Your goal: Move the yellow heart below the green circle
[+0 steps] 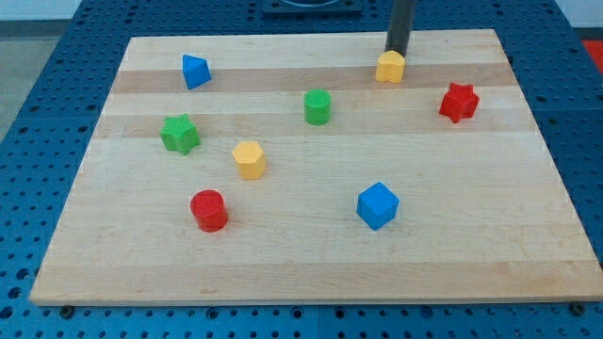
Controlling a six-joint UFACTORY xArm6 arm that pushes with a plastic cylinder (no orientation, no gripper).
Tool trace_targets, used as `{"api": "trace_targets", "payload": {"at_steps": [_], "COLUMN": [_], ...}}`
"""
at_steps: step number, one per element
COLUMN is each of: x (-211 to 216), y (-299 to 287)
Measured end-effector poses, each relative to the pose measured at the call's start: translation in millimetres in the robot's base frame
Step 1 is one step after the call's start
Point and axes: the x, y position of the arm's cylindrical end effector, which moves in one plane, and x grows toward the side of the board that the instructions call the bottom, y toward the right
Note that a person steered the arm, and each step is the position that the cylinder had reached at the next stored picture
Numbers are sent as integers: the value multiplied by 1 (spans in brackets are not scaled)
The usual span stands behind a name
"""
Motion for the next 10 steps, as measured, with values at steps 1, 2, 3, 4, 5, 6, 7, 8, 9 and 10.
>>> {"api": "trace_targets", "payload": {"at_steps": [1,2,3,4,5,6,7,8,9,10], "x": [0,3,12,17,31,31,39,55,73,91], "y": [5,2,-21,-53,-55,-51,-50,-50,-50,-49]}}
